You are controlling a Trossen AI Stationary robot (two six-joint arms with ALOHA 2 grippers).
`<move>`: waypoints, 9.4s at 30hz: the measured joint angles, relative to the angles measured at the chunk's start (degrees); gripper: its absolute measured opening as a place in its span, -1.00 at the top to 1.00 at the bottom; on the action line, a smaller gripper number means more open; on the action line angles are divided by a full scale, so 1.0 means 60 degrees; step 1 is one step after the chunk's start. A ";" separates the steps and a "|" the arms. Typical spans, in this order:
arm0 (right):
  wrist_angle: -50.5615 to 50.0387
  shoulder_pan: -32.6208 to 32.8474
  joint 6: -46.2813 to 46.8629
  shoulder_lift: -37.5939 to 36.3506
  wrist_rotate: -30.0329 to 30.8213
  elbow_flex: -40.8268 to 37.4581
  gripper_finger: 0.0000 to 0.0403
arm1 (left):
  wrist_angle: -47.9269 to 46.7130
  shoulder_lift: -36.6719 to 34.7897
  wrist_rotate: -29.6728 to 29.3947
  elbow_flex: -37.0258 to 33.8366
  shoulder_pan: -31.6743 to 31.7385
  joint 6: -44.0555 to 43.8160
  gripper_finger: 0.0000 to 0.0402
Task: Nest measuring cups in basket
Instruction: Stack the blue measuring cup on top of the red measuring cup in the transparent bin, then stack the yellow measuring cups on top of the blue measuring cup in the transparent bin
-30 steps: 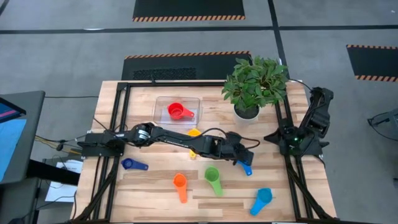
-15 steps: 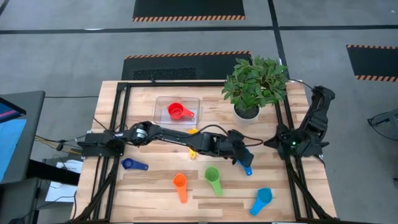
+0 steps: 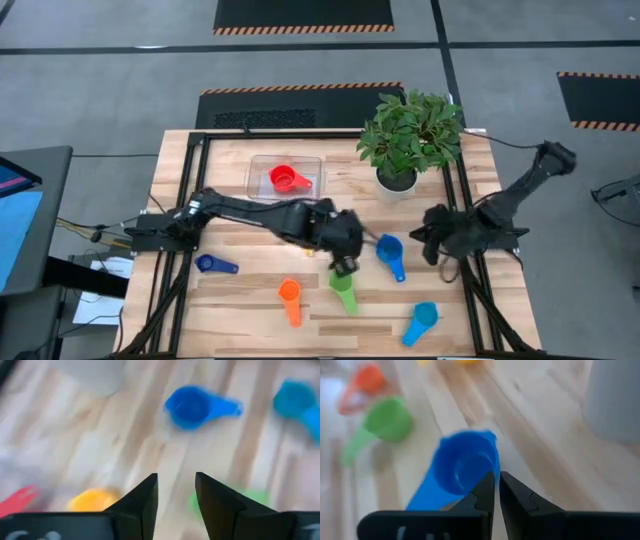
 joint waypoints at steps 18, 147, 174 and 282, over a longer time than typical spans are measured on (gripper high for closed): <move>0.0390 -0.1673 0.0571 0.5116 -0.2752 0.1450 0.73 | -0.2846 -0.0688 -0.2182 -0.0135 -0.1502 -0.0497 0.40; -0.6118 0.3653 0.6014 0.0470 0.3028 0.3393 0.73 | 0.1057 0.2219 0.1490 -0.1223 0.1830 0.3583 0.07; -0.6113 0.3653 0.6025 0.0470 0.2959 0.3393 0.73 | 0.2672 0.2218 0.2163 -0.2856 0.1962 0.4366 0.41; -0.4749 0.3627 0.5249 0.0700 0.2939 0.3393 0.73 | 0.3500 -0.3712 -0.1102 -0.9672 -0.0091 -0.2033 0.58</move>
